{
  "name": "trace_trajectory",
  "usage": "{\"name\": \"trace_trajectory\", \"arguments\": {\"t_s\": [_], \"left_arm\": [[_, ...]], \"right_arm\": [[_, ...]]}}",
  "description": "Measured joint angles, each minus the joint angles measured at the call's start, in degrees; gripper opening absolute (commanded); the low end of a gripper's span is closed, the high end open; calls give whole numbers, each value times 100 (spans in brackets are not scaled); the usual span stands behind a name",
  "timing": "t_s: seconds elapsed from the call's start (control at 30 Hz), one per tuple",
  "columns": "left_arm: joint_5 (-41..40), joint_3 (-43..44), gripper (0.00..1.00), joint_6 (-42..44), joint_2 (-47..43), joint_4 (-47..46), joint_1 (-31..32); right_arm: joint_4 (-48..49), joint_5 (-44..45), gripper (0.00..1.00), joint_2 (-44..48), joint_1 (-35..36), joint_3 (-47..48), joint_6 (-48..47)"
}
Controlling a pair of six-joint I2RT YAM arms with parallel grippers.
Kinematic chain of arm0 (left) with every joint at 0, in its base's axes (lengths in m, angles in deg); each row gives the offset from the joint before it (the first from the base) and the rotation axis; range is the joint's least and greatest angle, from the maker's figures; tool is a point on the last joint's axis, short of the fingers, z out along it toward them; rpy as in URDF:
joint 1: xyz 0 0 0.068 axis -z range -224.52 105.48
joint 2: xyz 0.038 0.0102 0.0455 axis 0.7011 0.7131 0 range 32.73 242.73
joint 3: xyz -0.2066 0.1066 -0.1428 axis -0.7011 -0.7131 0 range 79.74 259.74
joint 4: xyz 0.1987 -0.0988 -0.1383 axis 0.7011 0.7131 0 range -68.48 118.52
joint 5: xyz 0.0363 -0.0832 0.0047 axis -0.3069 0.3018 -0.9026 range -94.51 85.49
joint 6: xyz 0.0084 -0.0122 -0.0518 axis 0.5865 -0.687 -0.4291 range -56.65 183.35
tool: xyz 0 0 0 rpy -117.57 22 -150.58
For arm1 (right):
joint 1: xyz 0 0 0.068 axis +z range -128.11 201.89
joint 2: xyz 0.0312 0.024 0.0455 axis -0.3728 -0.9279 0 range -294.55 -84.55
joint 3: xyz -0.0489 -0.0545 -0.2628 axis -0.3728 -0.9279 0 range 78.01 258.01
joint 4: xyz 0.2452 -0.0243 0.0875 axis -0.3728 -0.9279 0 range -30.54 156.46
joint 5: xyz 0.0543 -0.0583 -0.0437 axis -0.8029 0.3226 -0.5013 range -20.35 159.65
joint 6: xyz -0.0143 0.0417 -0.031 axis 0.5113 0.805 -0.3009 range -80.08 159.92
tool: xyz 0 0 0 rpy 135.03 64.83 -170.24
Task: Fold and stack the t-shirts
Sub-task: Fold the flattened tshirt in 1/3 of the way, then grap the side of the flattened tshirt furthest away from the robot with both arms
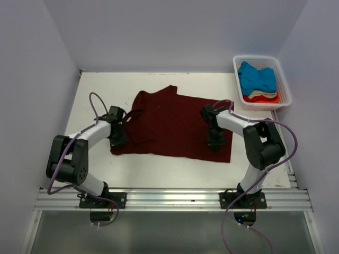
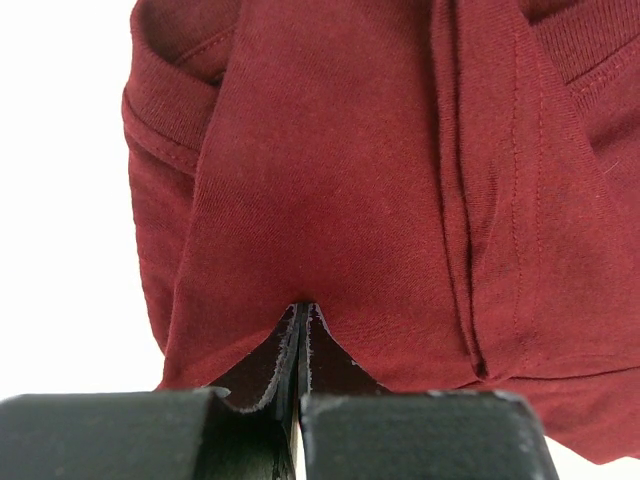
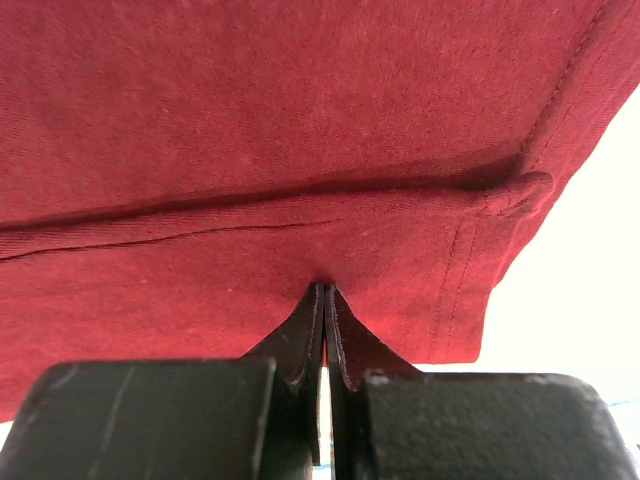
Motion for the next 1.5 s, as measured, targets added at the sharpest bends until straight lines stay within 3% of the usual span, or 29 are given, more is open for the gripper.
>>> {"name": "trace_trajectory", "arguments": {"t_s": [0.4, 0.57, 0.83, 0.97, 1.1, 1.23, 1.5], "left_arm": [[610, -540, 0, -485, -601, 122, -17], [623, -575, 0, -494, -911, 614, -9], [520, 610, 0, -378, -1364, 671, -7], [590, 798, 0, -251, -1272, 197, -7], [798, 796, 0, -74, -815, -201, -2], [970, 776, 0, 120, -431, -483, 13], [1473, 713, 0, 402, -273, -1163, 44]], "right_arm": [[24, -140, 0, 247, 0, -350, -15], [57, -247, 0, 435, 0, -358, -144], [1211, -1832, 0, 1215, 109, -50, -216], [2124, -2688, 0, 804, 350, 269, -42], [2590, -2931, 0, -155, 577, 811, 76], [2739, -2957, 0, -758, 741, 949, 186], [2763, -2662, 0, -833, 820, 951, 289]]}}
